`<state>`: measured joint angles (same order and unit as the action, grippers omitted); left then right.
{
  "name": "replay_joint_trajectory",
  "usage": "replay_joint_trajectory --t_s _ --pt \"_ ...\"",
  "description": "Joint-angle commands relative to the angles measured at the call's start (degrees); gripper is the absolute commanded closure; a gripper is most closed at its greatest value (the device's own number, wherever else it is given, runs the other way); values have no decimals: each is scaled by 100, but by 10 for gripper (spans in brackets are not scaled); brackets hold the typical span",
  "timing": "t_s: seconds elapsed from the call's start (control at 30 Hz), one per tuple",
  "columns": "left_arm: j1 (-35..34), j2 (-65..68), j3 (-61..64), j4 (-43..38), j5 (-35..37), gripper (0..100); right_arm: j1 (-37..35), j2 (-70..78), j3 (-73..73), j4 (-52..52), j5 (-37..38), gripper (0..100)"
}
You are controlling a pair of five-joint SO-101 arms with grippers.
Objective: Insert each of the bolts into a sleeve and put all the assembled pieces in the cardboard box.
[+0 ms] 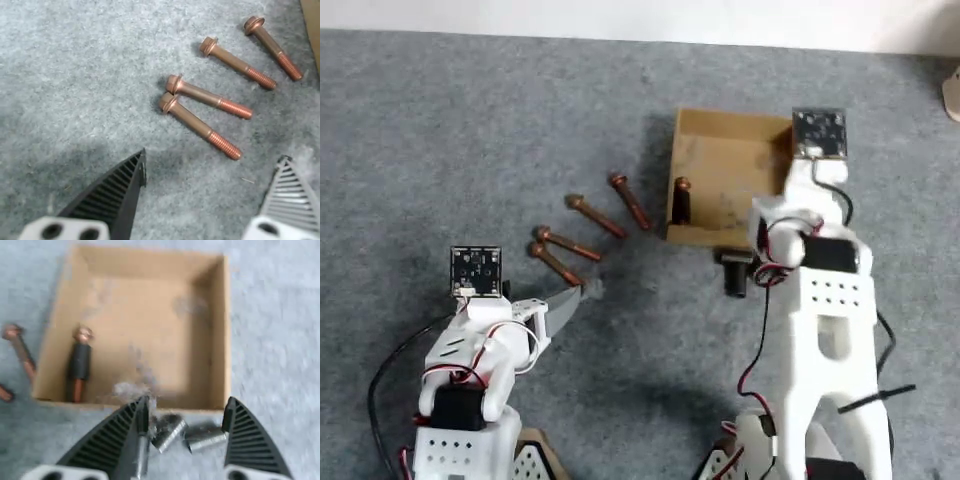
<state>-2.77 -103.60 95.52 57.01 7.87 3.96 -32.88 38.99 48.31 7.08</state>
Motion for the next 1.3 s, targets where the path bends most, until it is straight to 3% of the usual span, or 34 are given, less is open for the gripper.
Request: replay_joint_trajectory --t_s 0.0,0.17,0.37,0.47,0.57,0.8,1.1,1.27 --pt "-13 -4 31 -149 -44 638 382 -215 57 321 -105 776" --pt "-4 -4 40 -149 -44 638 866 -215 409 382 -993 776" --pt "-4 -4 48 -149 -44 638 1051 -215 787 382 -3455 776" --pt "-4 -4 48 -149 -44 638 1024 -215 884 382 -4255 776" --pt "-4 -4 48 -149 -44 638 936 -215 963 268 -4510 775" --pt "-4 -4 48 -149 -44 638 1007 -215 1815 -1138 -4607 775" --pt "-4 -4 48 -149 -44 638 998 -154 1895 -1156 -4923 775" --pt "-4 -4 40 -158 -53 638 787 884 1771 -1218 -5116 775"
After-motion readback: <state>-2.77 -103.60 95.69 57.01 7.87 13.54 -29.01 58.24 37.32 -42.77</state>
